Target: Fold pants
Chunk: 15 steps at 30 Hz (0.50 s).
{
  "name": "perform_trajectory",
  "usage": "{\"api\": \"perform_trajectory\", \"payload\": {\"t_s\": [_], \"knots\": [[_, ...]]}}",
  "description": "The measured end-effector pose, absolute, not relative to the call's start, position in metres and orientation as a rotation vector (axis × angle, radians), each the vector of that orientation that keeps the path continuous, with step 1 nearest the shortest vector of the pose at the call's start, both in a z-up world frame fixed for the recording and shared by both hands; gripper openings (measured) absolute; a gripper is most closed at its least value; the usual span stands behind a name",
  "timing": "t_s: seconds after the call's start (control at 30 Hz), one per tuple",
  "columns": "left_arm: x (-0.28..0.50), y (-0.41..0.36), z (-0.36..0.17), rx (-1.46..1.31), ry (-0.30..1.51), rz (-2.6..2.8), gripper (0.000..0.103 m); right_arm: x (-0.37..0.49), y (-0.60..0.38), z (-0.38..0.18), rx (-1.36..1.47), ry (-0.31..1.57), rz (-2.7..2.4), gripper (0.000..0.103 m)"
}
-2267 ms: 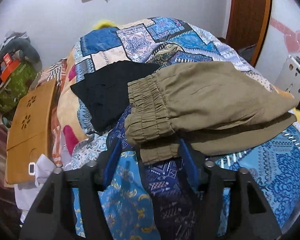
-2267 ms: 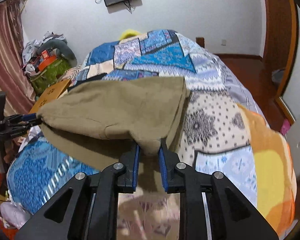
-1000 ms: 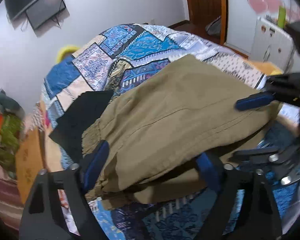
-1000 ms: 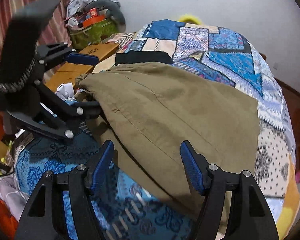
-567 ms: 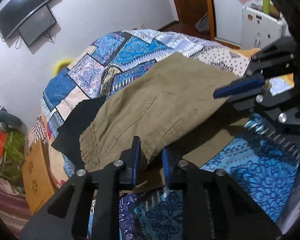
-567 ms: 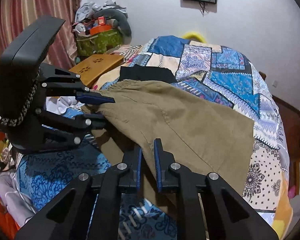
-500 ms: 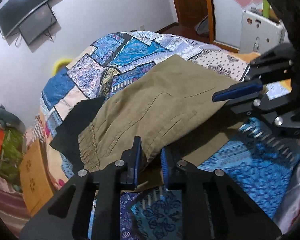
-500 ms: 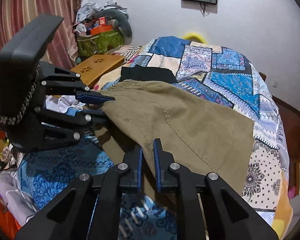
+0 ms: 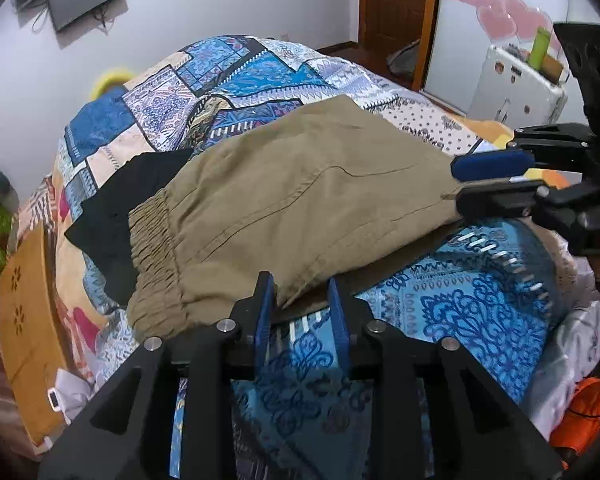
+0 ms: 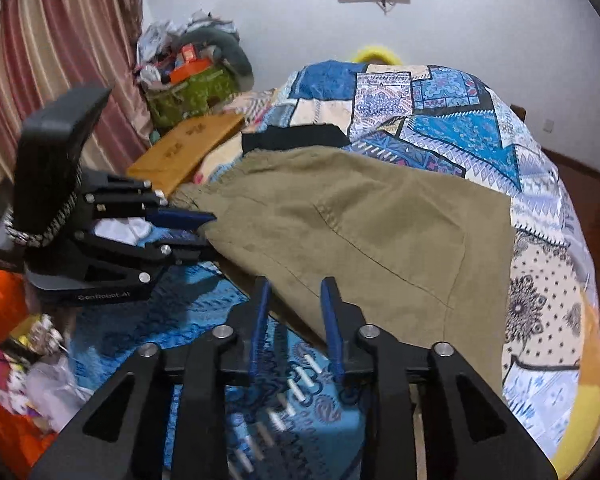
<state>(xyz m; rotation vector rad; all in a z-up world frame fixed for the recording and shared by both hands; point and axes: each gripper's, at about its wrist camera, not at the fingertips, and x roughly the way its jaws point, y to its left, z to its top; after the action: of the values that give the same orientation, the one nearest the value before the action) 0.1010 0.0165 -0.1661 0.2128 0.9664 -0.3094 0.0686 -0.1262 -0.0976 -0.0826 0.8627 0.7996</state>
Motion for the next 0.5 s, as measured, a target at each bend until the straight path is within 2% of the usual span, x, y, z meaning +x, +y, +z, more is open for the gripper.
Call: {"api": "perform_trajectory", "payload": {"t_s": [0.2,0.3,0.37,0.4,0.5], "knots": [[0.106,0.045,-0.135,0.109,0.889,-0.253,0.031,0.078,-0.128,-0.084,-0.016,0.822,0.774,0.038],[0.120,0.059,-0.128,0.089,0.863,-0.182,0.042,0.091,-0.121,-0.088,-0.005,0.841,0.753,0.039],[0.130,0.069,-0.131,0.070,0.862,-0.152,0.047,0.097,-0.116,-0.094,-0.002,0.864,0.748,0.042],[0.136,0.075,-0.135,0.057,0.874,-0.135,0.048,0.101,-0.114,-0.100,0.005,0.885,0.748,0.048],[0.151,0.090,-0.155,0.004,0.936,-0.103,0.048,0.111,-0.110,-0.120,0.024,0.958,0.746,0.050]]}}
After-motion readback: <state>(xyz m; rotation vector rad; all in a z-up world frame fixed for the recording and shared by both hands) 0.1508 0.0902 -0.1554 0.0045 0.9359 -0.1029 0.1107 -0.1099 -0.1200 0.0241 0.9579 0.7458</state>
